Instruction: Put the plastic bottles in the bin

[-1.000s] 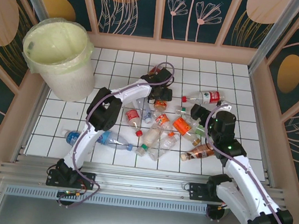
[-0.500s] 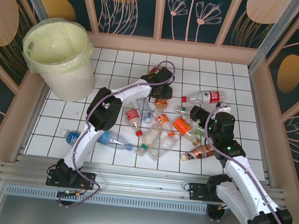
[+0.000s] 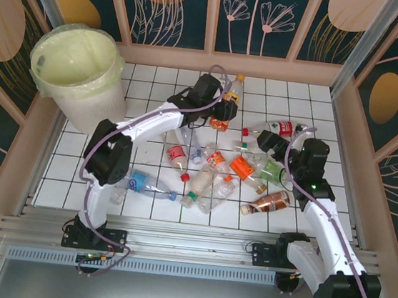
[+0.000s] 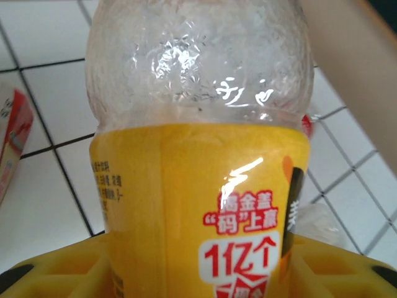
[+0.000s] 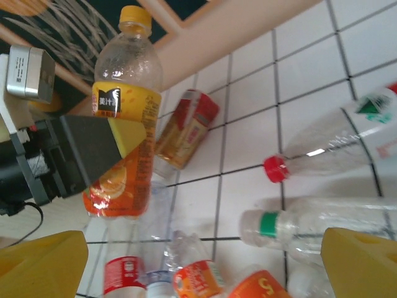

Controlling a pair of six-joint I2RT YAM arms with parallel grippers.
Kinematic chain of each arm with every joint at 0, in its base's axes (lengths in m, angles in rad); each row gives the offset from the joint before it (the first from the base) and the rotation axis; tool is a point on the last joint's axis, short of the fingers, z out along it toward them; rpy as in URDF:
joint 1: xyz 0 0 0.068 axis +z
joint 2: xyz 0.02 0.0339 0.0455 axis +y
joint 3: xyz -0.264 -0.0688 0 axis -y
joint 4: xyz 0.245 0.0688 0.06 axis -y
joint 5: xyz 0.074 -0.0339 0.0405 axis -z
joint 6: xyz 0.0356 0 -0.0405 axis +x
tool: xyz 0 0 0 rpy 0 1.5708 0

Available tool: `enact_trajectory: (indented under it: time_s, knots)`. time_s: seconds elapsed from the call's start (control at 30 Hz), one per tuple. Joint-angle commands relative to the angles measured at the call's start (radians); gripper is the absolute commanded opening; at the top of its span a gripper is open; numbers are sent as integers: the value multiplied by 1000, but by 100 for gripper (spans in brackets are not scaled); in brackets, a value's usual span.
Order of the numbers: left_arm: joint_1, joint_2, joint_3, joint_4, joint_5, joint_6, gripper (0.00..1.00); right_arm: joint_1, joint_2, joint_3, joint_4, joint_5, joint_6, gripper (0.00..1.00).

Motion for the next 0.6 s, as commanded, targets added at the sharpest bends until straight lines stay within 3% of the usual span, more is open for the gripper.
enact_trajectory:
  time_s: [0.0, 0.13, 0.37, 0.57]
  knots:
    - [-5, -69, -77, 96, 128, 81, 53, -17, 42, 66, 79, -213, -8, 97]
    - [-6, -121, -140, 117, 168, 74, 53, -21, 86, 93, 159, -295, 32, 97]
    - [-6, -202, -198, 153, 150, 57, 54, -20, 125, 114, 209, -260, 117, 97]
    - [-6, -242, -228, 168, 145, 46, 55, -20, 146, 119, 290, -324, 166, 97]
